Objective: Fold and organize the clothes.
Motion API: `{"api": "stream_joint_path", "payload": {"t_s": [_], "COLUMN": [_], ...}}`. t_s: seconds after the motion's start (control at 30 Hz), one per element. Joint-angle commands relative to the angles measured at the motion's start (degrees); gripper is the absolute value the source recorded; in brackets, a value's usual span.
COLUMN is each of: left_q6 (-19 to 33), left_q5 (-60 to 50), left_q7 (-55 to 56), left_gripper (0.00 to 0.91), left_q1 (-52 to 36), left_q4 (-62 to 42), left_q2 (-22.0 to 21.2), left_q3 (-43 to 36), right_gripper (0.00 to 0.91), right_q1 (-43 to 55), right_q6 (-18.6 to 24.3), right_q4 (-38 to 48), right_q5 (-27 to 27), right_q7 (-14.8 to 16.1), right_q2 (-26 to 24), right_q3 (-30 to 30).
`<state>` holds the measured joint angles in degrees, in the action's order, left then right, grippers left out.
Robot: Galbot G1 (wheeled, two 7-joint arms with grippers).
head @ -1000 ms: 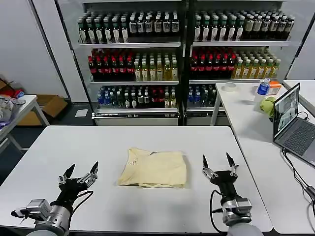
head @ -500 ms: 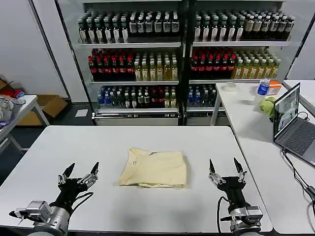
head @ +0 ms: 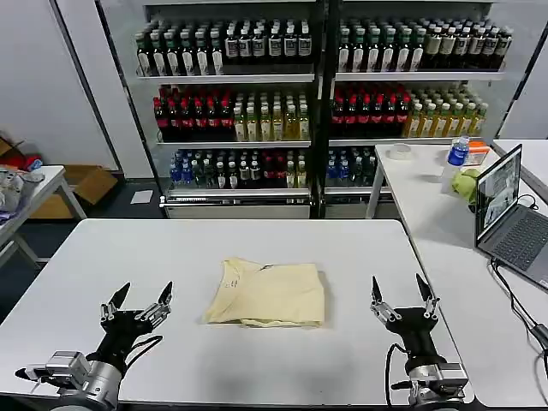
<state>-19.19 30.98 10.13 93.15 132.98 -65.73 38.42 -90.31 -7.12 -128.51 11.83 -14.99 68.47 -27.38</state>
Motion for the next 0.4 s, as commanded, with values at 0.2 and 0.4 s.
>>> {"api": "stream_joint_path", "payload": {"t_s": [0.2, 0.4], "left_q6": [-0.1, -0.1], "left_q5": [-1.1, -1.4], "left_q7": [-0.3, -0.4], "left_gripper": [0.907, 0.907], "left_q1": [-0.4, -0.5], "left_q4": [-0.6, -0.8], "left_q2": [-0.5, -1.1], "left_q3": [0.1, 0.0], "right_gripper": [0.907, 0.907], "right_q1": [-0.1, 0.9], "right_q6": [0.2, -2.3], "right_q4": [-0.6, -0.3], "right_q5": [-0.9, 1.2], "right_q7": [-0.3, 0.0], "right_q2": [-0.5, -0.5], "right_q3": [-0.1, -0.2]}}
